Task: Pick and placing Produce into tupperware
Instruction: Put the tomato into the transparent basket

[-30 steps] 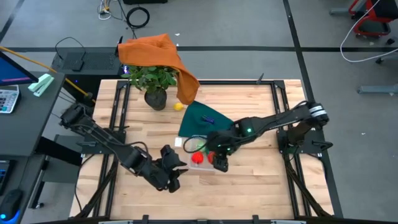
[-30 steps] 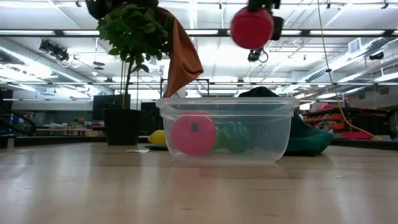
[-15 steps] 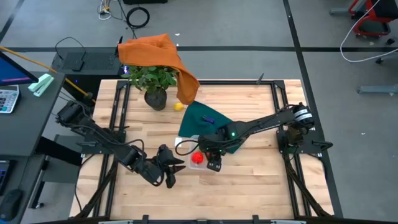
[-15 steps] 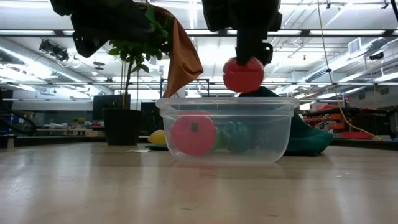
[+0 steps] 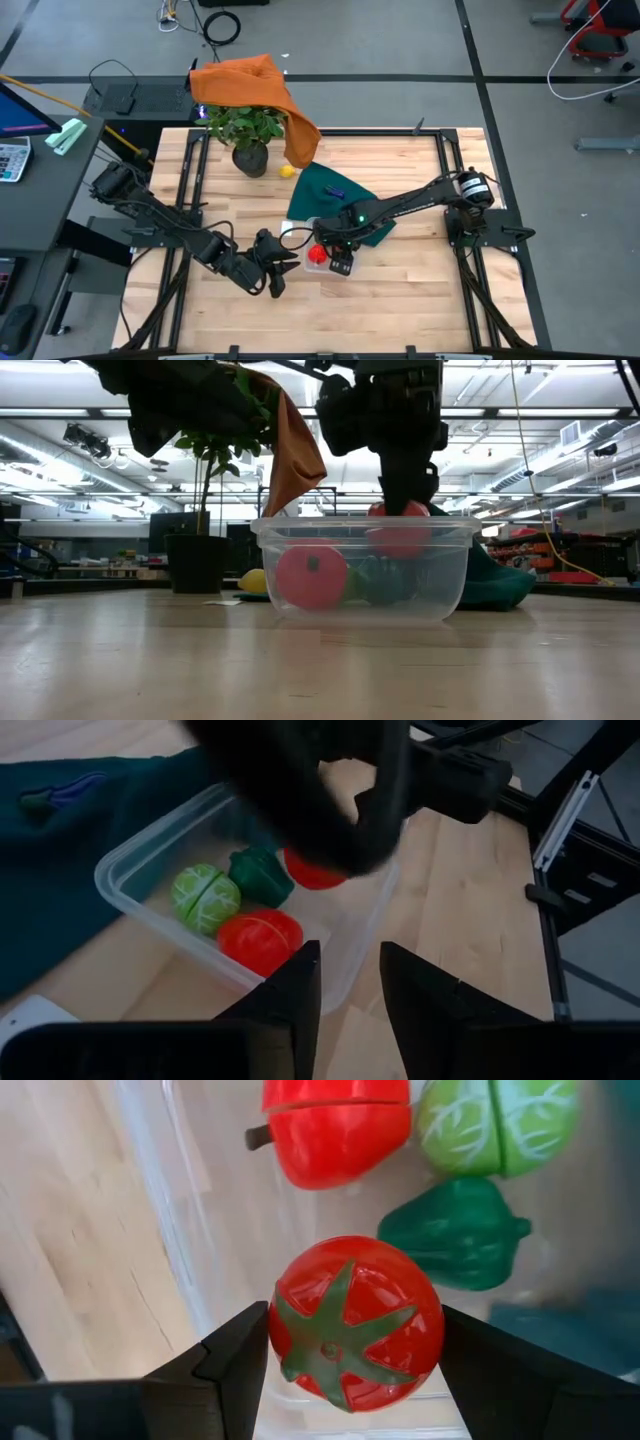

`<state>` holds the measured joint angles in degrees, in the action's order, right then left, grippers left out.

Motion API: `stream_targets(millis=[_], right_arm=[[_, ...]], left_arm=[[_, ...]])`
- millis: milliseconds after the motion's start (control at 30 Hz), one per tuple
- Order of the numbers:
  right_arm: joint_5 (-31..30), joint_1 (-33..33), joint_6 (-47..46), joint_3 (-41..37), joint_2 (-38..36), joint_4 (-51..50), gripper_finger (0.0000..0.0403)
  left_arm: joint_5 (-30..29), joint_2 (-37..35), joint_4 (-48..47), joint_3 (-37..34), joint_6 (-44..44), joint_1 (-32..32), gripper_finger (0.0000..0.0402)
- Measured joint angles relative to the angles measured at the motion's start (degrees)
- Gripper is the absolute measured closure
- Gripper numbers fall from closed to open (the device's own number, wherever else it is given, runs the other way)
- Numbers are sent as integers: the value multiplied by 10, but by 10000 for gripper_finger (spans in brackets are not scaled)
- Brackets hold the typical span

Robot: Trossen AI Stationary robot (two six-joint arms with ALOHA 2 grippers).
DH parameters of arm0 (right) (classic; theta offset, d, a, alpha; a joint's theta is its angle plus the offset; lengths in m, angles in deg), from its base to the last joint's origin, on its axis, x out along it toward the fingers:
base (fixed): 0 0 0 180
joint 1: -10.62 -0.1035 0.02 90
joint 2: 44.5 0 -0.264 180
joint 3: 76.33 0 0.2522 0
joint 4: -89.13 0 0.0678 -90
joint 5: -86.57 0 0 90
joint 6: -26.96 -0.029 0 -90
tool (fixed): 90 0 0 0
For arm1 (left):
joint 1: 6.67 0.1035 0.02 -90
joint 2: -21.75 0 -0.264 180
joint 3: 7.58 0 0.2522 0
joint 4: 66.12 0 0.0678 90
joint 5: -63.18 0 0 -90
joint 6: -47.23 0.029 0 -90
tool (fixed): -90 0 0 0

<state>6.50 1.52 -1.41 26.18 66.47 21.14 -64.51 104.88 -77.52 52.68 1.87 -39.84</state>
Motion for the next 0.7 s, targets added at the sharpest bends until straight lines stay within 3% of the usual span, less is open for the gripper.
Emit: stream_targets(millis=[700], right_arm=[[24,-4,-3,-1,20,8,174]], left_arm=[[0,1,-1,0,9,3,288]])
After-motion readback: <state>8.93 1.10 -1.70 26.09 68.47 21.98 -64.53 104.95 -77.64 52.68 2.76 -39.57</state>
